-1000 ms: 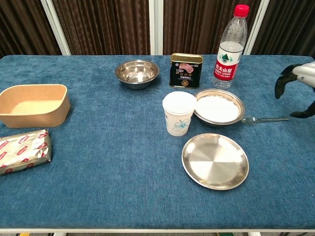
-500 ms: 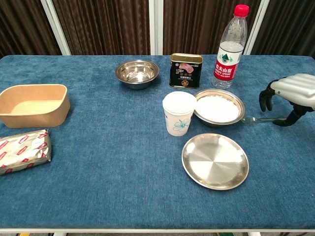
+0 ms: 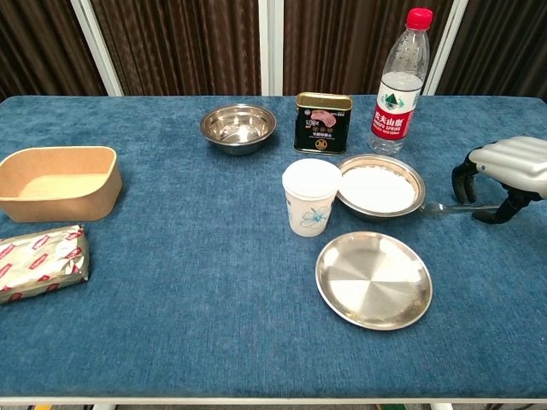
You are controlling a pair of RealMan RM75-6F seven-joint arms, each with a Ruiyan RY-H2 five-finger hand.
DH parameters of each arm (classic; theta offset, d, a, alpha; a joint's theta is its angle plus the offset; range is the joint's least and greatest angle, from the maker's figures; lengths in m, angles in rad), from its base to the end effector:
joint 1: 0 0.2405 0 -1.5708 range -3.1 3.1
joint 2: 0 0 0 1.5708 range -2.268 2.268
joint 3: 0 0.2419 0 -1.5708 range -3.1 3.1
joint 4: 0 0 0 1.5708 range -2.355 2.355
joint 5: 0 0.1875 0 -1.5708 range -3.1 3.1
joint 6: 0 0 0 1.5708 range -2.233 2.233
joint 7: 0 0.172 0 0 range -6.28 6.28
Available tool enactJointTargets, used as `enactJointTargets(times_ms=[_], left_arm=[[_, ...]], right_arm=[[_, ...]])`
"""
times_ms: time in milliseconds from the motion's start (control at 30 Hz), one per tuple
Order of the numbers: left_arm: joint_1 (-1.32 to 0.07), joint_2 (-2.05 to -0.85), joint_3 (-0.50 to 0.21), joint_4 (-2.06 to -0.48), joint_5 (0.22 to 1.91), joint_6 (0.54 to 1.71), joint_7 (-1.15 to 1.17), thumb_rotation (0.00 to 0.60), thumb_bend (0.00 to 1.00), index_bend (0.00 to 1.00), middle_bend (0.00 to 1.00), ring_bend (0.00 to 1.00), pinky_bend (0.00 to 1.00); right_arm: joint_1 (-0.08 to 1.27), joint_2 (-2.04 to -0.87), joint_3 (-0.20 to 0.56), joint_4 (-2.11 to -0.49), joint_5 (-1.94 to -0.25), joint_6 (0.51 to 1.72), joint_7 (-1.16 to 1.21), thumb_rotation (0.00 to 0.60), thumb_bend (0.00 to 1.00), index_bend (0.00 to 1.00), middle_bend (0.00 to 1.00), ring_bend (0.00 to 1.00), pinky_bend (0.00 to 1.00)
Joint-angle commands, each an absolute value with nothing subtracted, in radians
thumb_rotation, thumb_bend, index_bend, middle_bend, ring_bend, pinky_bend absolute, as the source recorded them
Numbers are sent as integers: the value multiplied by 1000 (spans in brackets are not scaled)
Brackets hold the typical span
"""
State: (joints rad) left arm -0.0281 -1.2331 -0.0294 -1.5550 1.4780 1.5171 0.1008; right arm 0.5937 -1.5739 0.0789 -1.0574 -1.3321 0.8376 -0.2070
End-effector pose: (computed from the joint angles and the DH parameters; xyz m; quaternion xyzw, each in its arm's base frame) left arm -0.3045 0.1853 0.1464 -0.5831 -0.3941 -0.3570 0.6142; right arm -0.2647 -0.3516 0.0010 0.7808 -0.3319 0.2213 0.4808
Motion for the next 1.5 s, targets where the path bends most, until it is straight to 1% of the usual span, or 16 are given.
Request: enactJointTargets(times_ms=[33, 733, 1033, 1167, 1233, 1367, 1500], left_arm=[[-29, -1234, -30, -1554, 1477, 1516, 100, 600, 98, 153, 68, 8, 13], [-30, -1237, -30, -1548, 1475, 1513, 98, 600, 98, 153, 69, 8, 13], [-31, -1238, -30, -1547, 1475, 1513, 100, 600, 98, 153, 69, 8, 13], [-32, -1239, -31, -1545, 1476, 1513, 99, 600, 98, 153, 69, 8, 13], [-33, -1239, -32, -1544, 1476, 1514, 97, 600, 98, 153, 69, 8, 13], [-34, -1241, -33, -1539, 1480, 1516, 92, 600, 98, 153, 69, 8, 13], [-35, -1245, -33, -1532, 1485, 1518, 84, 600, 98, 153, 69, 8, 13]], right_arm=[[597, -1577, 79, -1052, -1329, 833, -206, 600, 250, 483, 466, 179, 174], [608, -1597, 73, -1021, -1315, 815, -188, 600, 304, 520, 501, 206, 175], [608, -1586, 73, -1031, -1324, 830, -173, 600, 327, 584, 548, 244, 176], [609, -1555, 72, -1064, -1328, 835, -182, 600, 327, 598, 560, 251, 176], [612, -1520, 71, -1100, -1334, 839, -203, 600, 327, 607, 567, 254, 177], [627, -1435, 76, -1190, -1337, 835, -250, 600, 327, 624, 577, 266, 177], [662, -1339, 91, -1305, -1317, 785, -282, 600, 328, 629, 581, 269, 178]])
